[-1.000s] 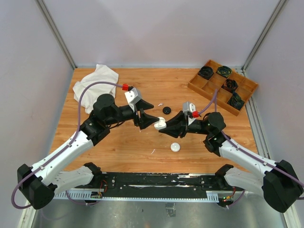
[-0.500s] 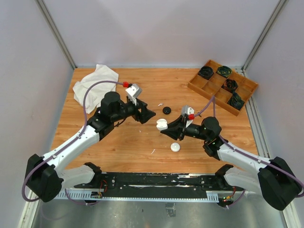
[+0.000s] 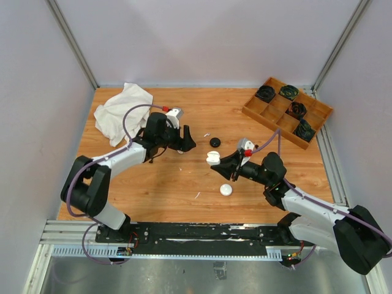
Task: Insert the wireless bluetooth earbuds into the charging case
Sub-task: Pick up the earbud from the center of the board.
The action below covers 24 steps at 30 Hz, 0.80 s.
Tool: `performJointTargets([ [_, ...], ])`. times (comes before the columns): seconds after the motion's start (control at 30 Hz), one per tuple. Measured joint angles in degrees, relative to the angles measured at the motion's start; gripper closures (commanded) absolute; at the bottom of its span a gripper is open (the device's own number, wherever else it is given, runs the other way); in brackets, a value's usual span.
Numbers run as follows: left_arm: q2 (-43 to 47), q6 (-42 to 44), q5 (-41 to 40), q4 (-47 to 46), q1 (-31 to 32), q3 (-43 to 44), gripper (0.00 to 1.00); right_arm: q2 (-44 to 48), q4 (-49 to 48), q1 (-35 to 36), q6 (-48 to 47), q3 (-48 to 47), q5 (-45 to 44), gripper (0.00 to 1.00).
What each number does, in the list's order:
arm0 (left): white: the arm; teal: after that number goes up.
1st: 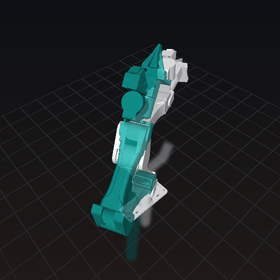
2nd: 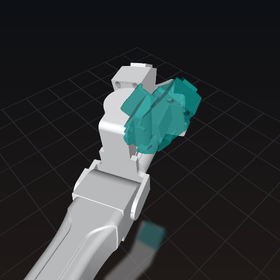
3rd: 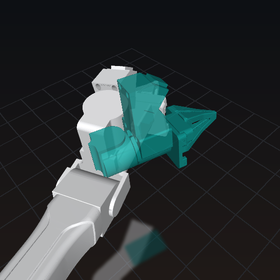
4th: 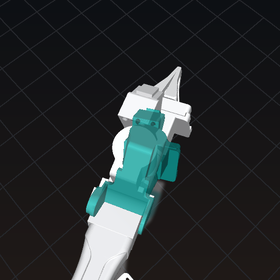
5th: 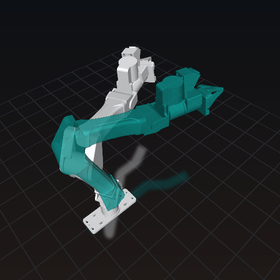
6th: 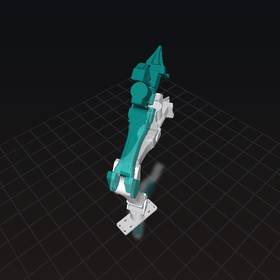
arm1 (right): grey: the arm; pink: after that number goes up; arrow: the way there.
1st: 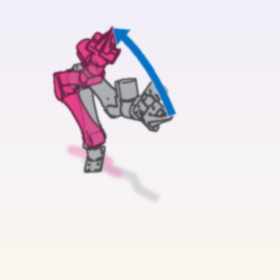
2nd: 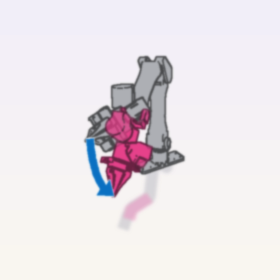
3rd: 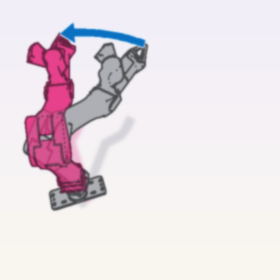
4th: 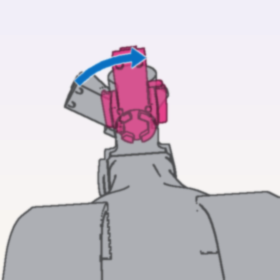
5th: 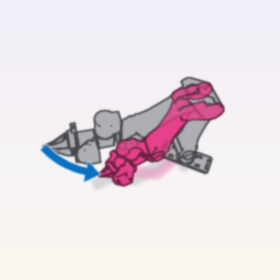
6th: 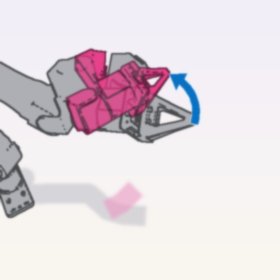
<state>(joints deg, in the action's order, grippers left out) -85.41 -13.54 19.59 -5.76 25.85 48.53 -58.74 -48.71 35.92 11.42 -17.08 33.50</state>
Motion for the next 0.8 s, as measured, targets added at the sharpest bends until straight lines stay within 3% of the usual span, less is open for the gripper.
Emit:
performJointTargets([
  [0.37, -13.53, -2.01, -0.39, 0.13, -5.11, 7.10, 0.23, 0.96, 0.17, 0.00, -1.40, 0.02, -2.25, 0.95],
  [0.8, -17.20, -2.62, 0.26, 1.53, -5.20, 7.19, 0.23, 0.74, 0.57, 0.00, -1.79, 0.02, -2.21, 0.94],
])
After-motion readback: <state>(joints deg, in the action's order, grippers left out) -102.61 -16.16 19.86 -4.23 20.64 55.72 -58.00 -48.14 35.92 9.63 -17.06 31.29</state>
